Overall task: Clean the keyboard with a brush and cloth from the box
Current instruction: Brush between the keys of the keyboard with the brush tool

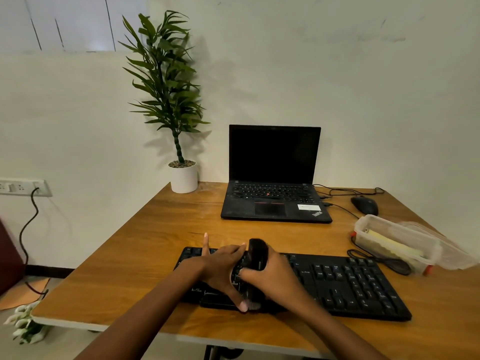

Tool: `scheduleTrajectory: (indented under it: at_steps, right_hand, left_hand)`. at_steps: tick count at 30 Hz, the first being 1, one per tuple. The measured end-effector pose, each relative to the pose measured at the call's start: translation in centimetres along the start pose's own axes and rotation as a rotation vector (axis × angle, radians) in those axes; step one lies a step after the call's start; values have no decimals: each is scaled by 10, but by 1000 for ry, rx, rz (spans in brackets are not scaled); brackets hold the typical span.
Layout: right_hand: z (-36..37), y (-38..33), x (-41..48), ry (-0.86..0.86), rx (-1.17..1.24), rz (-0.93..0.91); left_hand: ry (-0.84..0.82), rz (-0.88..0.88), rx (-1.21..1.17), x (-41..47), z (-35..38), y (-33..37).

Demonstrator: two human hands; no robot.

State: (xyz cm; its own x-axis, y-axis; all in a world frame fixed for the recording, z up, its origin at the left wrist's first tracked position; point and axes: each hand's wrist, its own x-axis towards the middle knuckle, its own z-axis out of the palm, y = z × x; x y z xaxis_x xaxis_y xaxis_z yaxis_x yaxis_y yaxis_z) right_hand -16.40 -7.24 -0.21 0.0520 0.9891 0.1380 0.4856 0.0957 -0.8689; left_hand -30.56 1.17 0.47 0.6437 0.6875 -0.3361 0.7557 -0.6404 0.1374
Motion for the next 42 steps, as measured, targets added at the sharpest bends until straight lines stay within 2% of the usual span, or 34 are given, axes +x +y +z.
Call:
scheduleTrajectory:
  at_steps: [5, 8, 11, 15, 18, 21, 23, 28, 29, 32, 34, 36, 39, 40, 42]
  right_hand:
    - [-33, -3, 29, 104, 99, 57]
    - [-40, 3, 41, 121, 30, 48]
    - [-28, 8, 38, 162, -15, 32]
    - [-11, 8, 22, 47, -86, 30]
    - [-22, 2, 33, -23, -17, 119]
    - [-23, -2, 47, 138, -57, 90]
    - [-9, -2, 43, 168, -55, 64]
    - [8, -7, 25, -5, -67, 113]
    - [3, -8, 31, 6, -38, 134]
    - [-5, -8, 47, 194, -11, 102]
    - [6, -5, 40, 227, -25, 68]
    - [19, -2, 23, 165, -55, 53]
    - [17, -11, 12, -40, -27, 106]
    - [12, -12, 18, -55, -28, 114]
    - [0, -14, 36, 53, -44, 105]
  left_hand:
    - [46, -48, 68, -16, -1, -19]
    - [-10, -104, 79, -26, -1, -36]
    - [5, -96, 64, -25, 0, -37]
    - [36, -91, 81, -21, 1, -37]
    - [30, -88, 85, -20, 1, -38]
    - [22, -92, 93, -20, 1, -38]
    - [35, -93, 91, -21, 2, -38]
    - [54, -95, 79, -24, 3, -38]
    - [55, -97, 76, -25, 3, -37]
    - [58, -100, 76, -26, 2, -36]
    - [60, -102, 78, -26, 2, -36]
    - [66, -99, 87, -25, 3, -37]
    - [66, -95, 93, -25, 4, -38]
    - [67, -97, 87, -25, 4, -38]
    - [63, -102, 83, -26, 4, -37]
